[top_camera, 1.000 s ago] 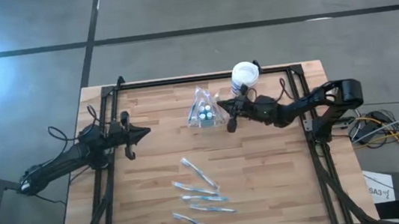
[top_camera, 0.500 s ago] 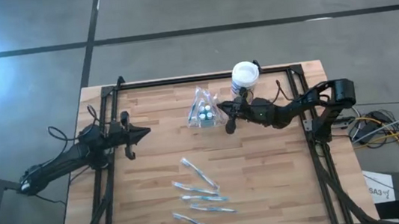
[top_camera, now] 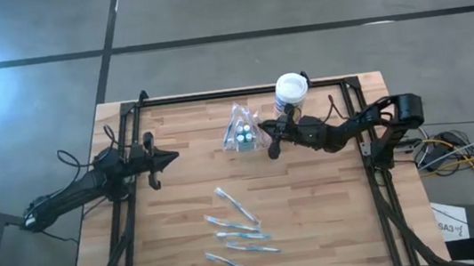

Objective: Pick & Place toothbrushing station
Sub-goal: Put the yellow toothbrush into the transparent organizer, then put the blue toothbrush into the transparent organizer

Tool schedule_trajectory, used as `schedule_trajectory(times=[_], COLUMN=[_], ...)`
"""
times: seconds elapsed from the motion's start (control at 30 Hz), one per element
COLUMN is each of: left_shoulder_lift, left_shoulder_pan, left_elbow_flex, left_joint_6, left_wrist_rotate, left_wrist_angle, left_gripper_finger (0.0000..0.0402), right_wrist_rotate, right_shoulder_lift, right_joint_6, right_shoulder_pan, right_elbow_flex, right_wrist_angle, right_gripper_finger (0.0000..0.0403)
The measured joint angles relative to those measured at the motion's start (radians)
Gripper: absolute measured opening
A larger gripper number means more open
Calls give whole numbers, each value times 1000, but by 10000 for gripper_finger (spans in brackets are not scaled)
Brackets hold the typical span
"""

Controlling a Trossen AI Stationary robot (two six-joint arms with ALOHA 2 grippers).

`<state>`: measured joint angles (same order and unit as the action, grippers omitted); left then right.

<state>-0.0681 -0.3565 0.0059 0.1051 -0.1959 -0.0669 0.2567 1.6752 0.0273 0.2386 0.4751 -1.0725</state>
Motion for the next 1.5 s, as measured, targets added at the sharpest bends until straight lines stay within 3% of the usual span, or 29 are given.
schedule_trajectory(times=[0.3,0.63,0.83,1.1,1.23,1.37,1.5], left_shoulder_lift=[0,0,0,0,0,0,0], left_shoulder_pan=[0,0,0,0,0,0,0], left_elbow_flex=[0,0,0,0,0,0,0], left_joint_6=[0,0,0,6,8,8,8], left_wrist_rotate=[0,0,0,0,0,0,0], left_wrist_angle=[0,1,1,3,3,2,2], left_gripper_finger=[19,11,16,17,12,10,11], right_wrist_rotate=[-4,-5,-4,-7,-101,-250,-254], right_shoulder_lift=[-18,-32,-129,-443,-644,-841,-1022], right_joint_6=[14,37,33,-10,-64,-92,-105], right_shoulder_pan=[0,-1,-12,-76,-112,-117,-116], right_elbow_flex=[0,5,6,6,6,6,6], right_wrist_angle=[33,71,98,333,500,660,811], right_gripper_finger=[12,103,133,134,120,92,48])
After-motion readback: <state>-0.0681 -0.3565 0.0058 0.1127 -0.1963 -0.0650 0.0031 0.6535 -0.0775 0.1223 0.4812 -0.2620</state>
